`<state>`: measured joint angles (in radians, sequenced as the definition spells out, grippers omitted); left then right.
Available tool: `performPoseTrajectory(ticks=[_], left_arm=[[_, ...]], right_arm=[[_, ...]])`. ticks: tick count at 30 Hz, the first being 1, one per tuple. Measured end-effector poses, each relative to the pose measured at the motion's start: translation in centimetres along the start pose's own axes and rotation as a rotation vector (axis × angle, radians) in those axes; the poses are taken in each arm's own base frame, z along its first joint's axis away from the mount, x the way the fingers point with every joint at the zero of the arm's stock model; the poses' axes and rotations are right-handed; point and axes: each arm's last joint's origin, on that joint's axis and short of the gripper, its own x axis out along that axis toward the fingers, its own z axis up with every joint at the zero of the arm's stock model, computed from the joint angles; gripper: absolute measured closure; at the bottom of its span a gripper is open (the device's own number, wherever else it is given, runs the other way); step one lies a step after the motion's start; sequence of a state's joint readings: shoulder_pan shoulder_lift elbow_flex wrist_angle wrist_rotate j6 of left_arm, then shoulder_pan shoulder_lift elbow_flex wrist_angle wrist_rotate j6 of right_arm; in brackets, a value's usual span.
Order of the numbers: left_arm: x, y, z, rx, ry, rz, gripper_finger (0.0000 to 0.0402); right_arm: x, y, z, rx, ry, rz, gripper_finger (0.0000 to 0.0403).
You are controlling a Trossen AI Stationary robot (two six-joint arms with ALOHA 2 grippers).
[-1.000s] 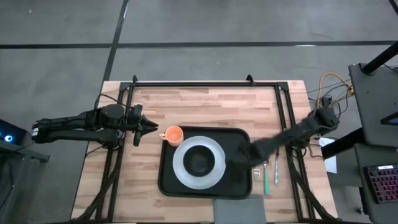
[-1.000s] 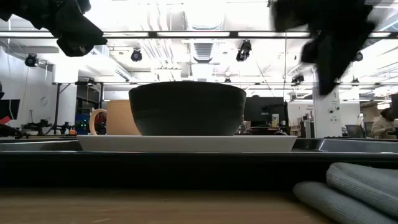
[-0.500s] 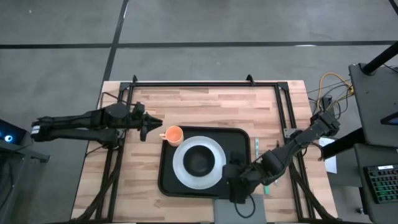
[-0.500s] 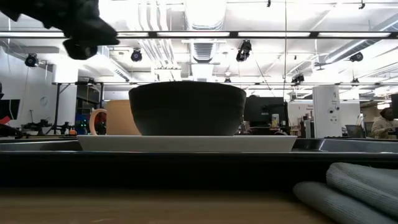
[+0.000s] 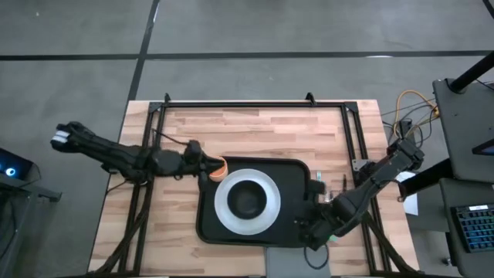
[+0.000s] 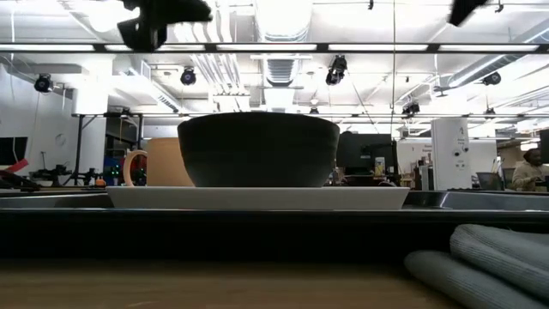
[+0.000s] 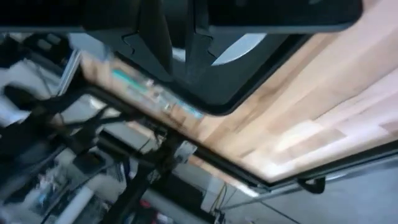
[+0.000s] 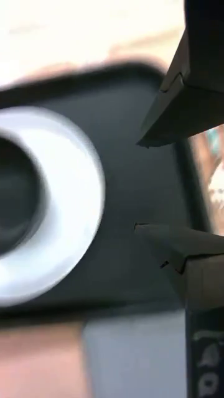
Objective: Set up tray
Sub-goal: Put the gray napkin on the black tray
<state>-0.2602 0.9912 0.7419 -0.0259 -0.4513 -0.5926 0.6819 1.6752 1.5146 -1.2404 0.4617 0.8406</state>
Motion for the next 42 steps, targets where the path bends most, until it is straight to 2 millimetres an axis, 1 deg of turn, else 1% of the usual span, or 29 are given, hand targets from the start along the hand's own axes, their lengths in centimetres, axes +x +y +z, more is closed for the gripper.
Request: performPoseTrajectory(ticks=[5, 7, 9, 13, 16, 20, 24, 26, 29, 31, 37, 42], left_arm=[[1.3, -4.3, -0.2, -0.067, -0.001, 0.007, 0.0378], [1.9, -5.9, -0.2, -0.097, 0.003, -0.004, 0.0378], [2.7, -7.4, -0.5, -0.1, 0.022, -0.007, 0.0378], [4.0, -10.0, -1.0, -0.093, 0.073, -0.004, 0.0378], [4.8, -11.7, -0.8, -0.092, 0.078, -0.017, 0.0378], [5.1, -13.5, -0.7, -0.065, 0.087, -0.037, 0.0378], [5.0, -13.9, -0.6, -0.053, 0.095, -0.044, 0.0378], [4.7, -13.7, -0.6, -0.054, 0.096, -0.048, 0.0378], [4.4, -13.3, -0.7, -0.05, 0.1, -0.046, 0.0378], [4.4, -13.1, -0.8, -0.047, 0.104, -0.045, 0.0378], [4.3, -13.1, -0.8, -0.034, 0.107, -0.049, 0.0378], [4.2, -13.1, -0.7, -0.033, 0.105, -0.051, 0.0378]], right_arm=[[-0.5, -1.1, -1.6, 0.013, 0.019, -0.198, 0.0199], [-0.7, -1.1, -2.0, -0.006, 0.026, -0.216, 0.0199], [-0.8, -0.7, -2.4, -0.076, 0.027, -0.2, 0.0199], [-1.0, 1.0, -2.6, -0.337, 0.017, -0.053, 0.0199], [-1.0, 2.1, -2.1, -0.534, -0.013, 0.09, 0.0199], [-1.0, 3.5, -1.3, -0.758, -0.071, 0.31, 0.0199], [-0.7, 4.5, -0.1, -0.956, -0.159, 0.564, 0.0199], [-0.5, 4.9, 0.5, -1.041, -0.226, 0.646, 0.0199], [0.2, 5.3, 1.1, -1.152, -0.291, 0.67, 0.0199], [1.0, 5.7, 1.4, -1.189, -0.31, 0.679, 0.0199], [4.5, 7.1, 1.7, -1.222, -0.252, 0.66, 0.02], [6.3, 8.9, 1.8, -1.258, -0.216, 0.705, 0.02]])
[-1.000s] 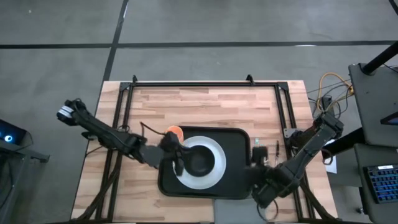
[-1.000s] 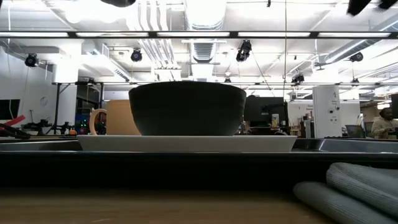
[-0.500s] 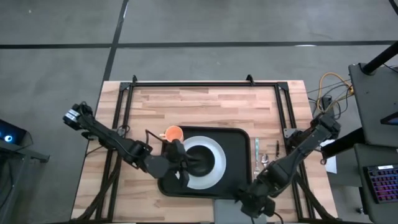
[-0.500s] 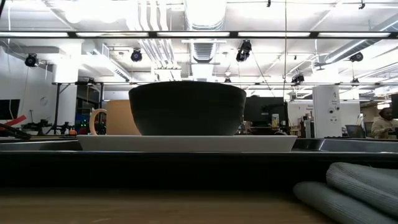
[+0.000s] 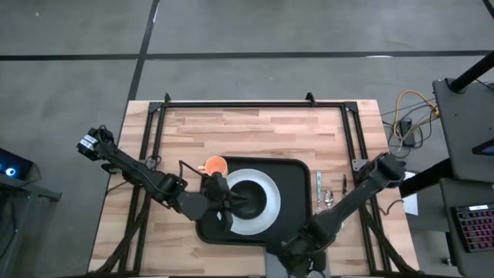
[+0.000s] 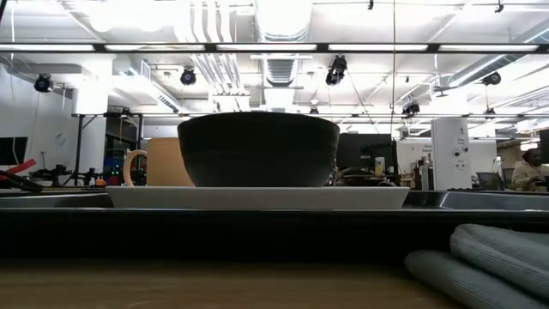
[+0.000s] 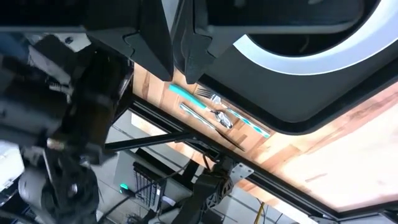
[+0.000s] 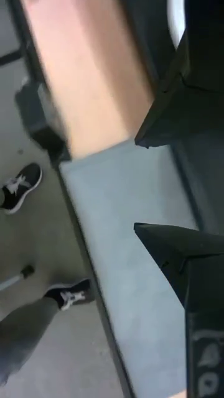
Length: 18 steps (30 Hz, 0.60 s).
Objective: Set up tray
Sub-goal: Put the gray napkin on the black tray
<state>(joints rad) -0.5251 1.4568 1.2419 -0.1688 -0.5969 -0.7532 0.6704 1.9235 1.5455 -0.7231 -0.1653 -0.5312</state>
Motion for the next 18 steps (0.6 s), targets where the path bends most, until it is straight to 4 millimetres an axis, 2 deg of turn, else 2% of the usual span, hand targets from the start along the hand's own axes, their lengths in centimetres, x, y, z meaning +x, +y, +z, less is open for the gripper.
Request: performPoseTrajectory(ticks=[8, 12, 18], left_arm=[[-0.1, 0.0, 0.1, -0.001, -0.001, -0.001, 0.0378], [-0.1, 0.0, 0.0, -0.001, 0.001, -0.003, 0.0378], [-0.1, 0.0, 0.0, -0.001, 0.015, -0.017, 0.0378]], right_arm=[[2.6, -1.6, 2.3, -0.047, -0.05, 0.097, 0.02], [3.3, -2.7, 3.5, -0.041, -0.059, 0.18, 0.02], [4.8, -4.8, 4.2, -0.074, -0.004, 0.244, 0.02]])
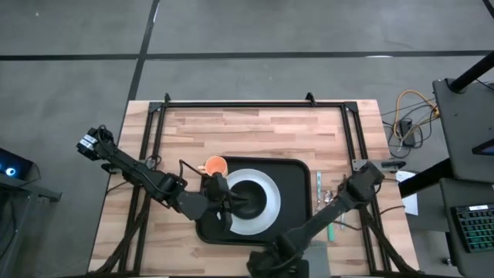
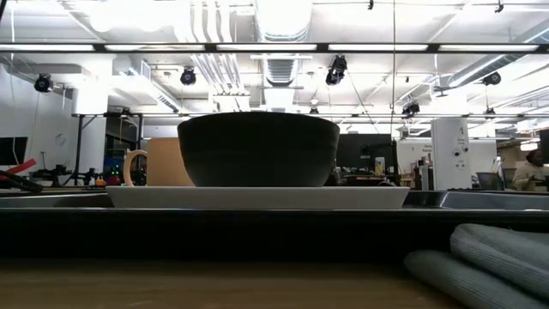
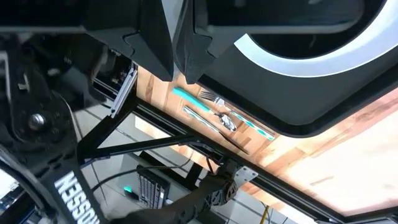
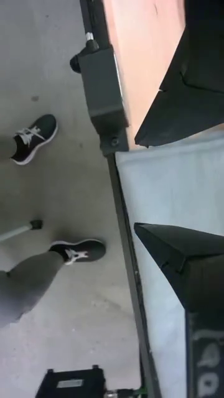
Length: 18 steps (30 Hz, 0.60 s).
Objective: Set up tray
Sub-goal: Put the gray napkin on the black tray
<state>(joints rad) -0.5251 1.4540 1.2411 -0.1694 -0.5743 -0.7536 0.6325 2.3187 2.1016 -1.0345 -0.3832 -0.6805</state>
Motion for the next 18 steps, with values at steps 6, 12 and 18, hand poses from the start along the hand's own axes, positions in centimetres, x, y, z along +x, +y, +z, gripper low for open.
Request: performPoseTrajectory(ticks=[6, 12, 18], left_arm=[[0.0, 0.0, -0.1, 0.004, 0.009, -0.001, 0.0378], [-0.1, -0.1, -0.2, 0.005, 0.024, -0.017, 0.0378], [-0.1, -0.1, -0.2, 0.006, 0.025, -0.018, 0.0378]], right_arm=[[0.4, -2.3, -0.4, -0.021, 0.028, 0.029, 0.02], [0.9, -3.9, -1.3, -0.068, 0.043, 0.037, 0.02], [2.6, -4.5, -2.3, -0.067, 0.071, 0.073, 0.02]])
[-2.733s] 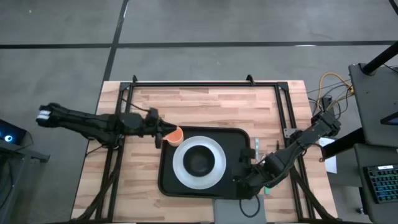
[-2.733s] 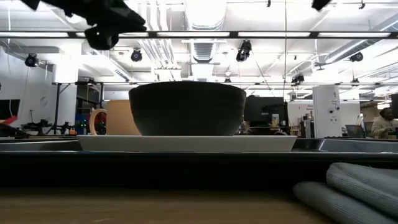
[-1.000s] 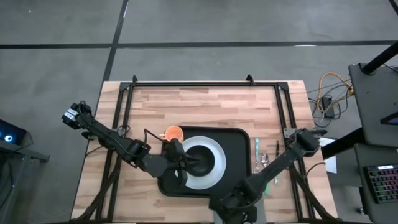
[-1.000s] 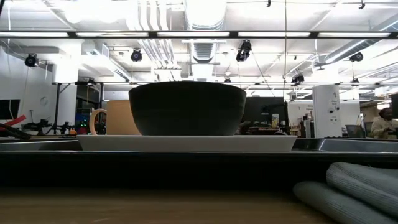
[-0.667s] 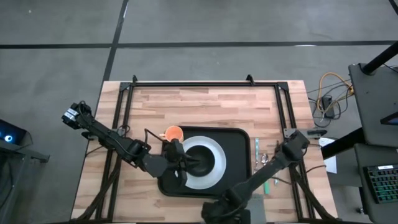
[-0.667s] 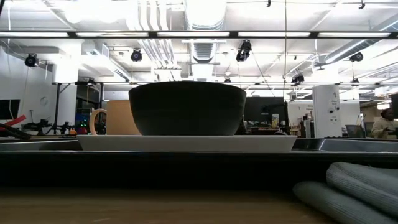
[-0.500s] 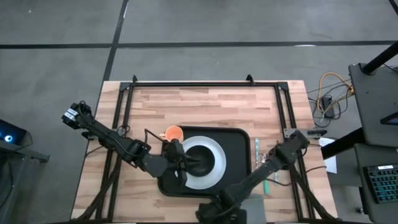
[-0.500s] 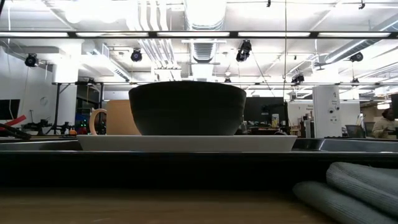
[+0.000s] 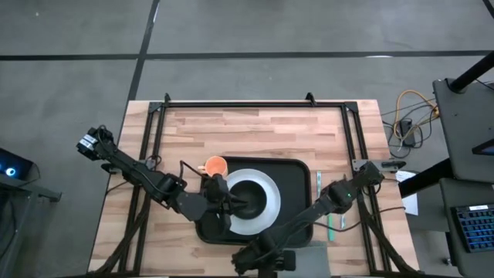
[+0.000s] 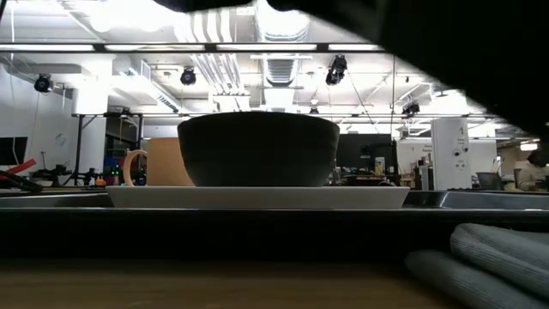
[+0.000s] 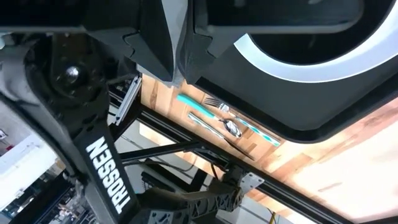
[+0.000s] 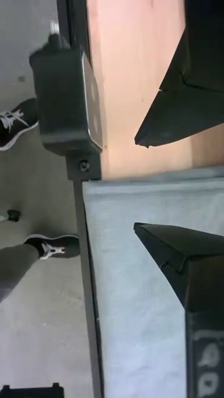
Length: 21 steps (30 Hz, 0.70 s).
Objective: Set up tray
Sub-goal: Put the gray napkin on the black tray
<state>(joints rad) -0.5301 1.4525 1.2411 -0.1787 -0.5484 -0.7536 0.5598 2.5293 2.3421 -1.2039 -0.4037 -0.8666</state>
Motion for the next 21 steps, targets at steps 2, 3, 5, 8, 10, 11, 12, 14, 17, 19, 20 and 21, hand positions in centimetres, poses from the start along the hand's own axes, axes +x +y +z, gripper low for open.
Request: performPoseTrajectory(ticks=[2, 3, 5, 8, 10, 11, 12, 14, 17, 19, 20, 21], left_arm=[[0.0, 0.0, 0.0, -0.001, -0.001, -0.001, 0.0378], [0.0, 0.0, 0.0, -0.001, -0.002, -0.001, 0.0378], [0.0, 0.0, 0.0, -0.001, -0.002, -0.001, 0.0378], [0.0, 0.0, 0.0, -0.001, -0.002, -0.001, 0.0378], [0.0, 0.0, 0.0, -0.001, -0.002, -0.001, 0.0378], [0.0, 0.0, 0.0, -0.001, -0.002, 0.0, 0.0378], [0.0, 0.0, 0.0, -0.001, -0.002, 0.0, 0.0378], [0.0, 0.0, 0.0, -0.001, -0.002, 0.0, 0.0378], [0.0, 0.0, 0.0, -0.001, -0.002, 0.0, 0.0378], [0.0, 0.0, 0.0, -0.001, -0.002, 0.0, 0.0378], [0.0, 0.0, 0.0, -0.001, -0.002, 0.0, 0.0378], [0.0, 0.0, 0.0, -0.001, -0.002, 0.0, 0.0378]], right_arm=[[0.5, -0.1, -0.2, -0.01, 0.006, 0.009, 0.02], [0.9, -0.2, -0.4, -0.016, 0.011, 0.015, 0.02], [1.3, -0.3, -0.5, -0.027, 0.016, 0.019, 0.02], [1.6, -0.5, -0.7, -0.025, 0.017, 0.018, 0.02], [1.7, -0.5, -0.7, -0.023, 0.018, 0.019, 0.02], [1.8, -0.5, -0.8, -0.023, 0.02, 0.022, 0.02], [2.0, -0.4, -0.9, -0.023, 0.023, 0.026, 0.02], [2.3, -0.4, -1.1, -0.028, 0.026, 0.034, 0.02], [2.8, -0.4, -1.2, -0.029, 0.001, 0.052, 0.02], [3.2, -0.4, -1.4, -0.026, 0.001, 0.062, 0.02], [3.3, -0.4, -1.5, -0.025, 0.002, 0.064, 0.02], [3.3, -0.4, -1.5, -0.025, 0.001, 0.063, 0.02]])
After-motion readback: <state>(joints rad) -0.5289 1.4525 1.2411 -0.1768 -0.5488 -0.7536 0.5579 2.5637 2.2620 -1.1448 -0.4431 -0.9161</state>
